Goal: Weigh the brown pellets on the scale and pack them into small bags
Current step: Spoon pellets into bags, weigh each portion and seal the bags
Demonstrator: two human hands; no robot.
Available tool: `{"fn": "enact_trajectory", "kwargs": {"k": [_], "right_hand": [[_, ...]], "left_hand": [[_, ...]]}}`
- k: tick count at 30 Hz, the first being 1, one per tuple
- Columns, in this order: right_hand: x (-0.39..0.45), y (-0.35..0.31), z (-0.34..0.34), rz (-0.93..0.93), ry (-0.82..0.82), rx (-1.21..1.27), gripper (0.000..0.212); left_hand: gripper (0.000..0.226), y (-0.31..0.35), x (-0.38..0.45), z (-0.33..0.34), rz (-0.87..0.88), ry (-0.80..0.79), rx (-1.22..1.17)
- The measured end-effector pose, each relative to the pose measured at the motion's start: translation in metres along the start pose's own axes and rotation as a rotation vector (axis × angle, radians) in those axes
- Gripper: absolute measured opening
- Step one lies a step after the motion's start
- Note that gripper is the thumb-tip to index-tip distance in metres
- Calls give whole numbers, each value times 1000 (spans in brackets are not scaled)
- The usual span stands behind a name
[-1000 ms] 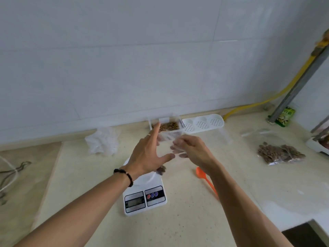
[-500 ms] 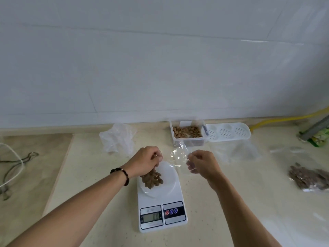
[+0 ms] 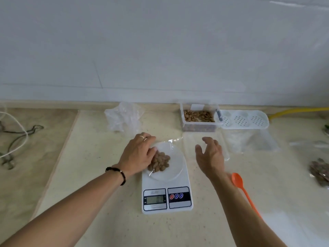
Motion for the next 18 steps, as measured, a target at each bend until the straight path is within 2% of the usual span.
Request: {"fn": "enact_trajectory", "kwargs": {"k": [4, 7, 13, 18], "right_hand": [[-36, -27, 6, -273, -15, -179, 49], [-65, -31, 15, -393, -52, -279, 55], [-112, -11, 33, -494, -134, -384, 57], [-131, -2, 34, -514, -149, -403, 60]], "left_hand": [[55, -1, -52, -1, -32, 53, 142], [62, -4, -92, 14, -91, 15, 221], [73, -1, -159, 48, -189, -46, 265], [75, 12, -187, 60, -209, -7, 225]]}}
Point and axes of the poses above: each hand's wrist, its own x-axis towards the middle knuckle, its own z-axis out of the palm, y = z × x, the point moved 10 cm from there along x, towards the middle knuckle, and after that the axes turned 4 degrees about z, right-handed, at the moved point
